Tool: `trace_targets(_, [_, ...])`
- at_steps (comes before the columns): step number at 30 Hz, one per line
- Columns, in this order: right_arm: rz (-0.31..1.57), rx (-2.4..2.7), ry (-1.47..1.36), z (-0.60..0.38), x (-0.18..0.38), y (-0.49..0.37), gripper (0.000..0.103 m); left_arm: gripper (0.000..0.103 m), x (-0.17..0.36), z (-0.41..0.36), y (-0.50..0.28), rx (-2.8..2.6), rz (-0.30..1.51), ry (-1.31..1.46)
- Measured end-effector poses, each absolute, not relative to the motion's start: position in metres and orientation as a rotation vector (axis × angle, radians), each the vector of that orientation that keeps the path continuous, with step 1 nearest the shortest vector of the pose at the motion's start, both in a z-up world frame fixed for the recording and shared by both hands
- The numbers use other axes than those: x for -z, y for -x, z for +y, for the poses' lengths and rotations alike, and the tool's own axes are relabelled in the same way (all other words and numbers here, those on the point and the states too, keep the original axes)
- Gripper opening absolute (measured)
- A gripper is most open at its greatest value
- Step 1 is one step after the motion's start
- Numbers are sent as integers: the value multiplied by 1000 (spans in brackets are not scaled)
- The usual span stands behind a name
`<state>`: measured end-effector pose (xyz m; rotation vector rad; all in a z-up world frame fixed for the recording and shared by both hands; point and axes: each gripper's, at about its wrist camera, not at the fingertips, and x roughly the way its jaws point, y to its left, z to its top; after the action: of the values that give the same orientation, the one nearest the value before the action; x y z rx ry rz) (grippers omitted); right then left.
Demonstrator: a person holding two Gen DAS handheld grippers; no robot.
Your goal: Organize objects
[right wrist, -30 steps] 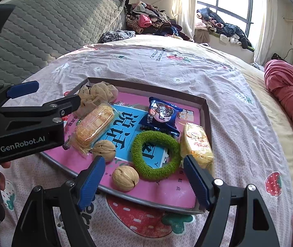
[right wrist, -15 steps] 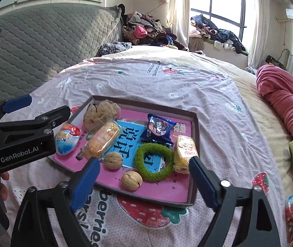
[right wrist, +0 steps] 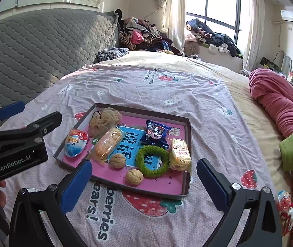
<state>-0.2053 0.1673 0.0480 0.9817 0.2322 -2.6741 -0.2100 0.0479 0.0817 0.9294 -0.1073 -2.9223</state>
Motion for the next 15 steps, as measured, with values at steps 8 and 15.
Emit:
trace_targets(8, [236, 2689, -957, 168, -64, 181, 102, 94, -95, 47, 182, 2919, -114, -906])
trace_targets(15, [223, 2695, -950, 171, -71, 163, 102, 94, -103, 47, 161, 2926, -114, -896])
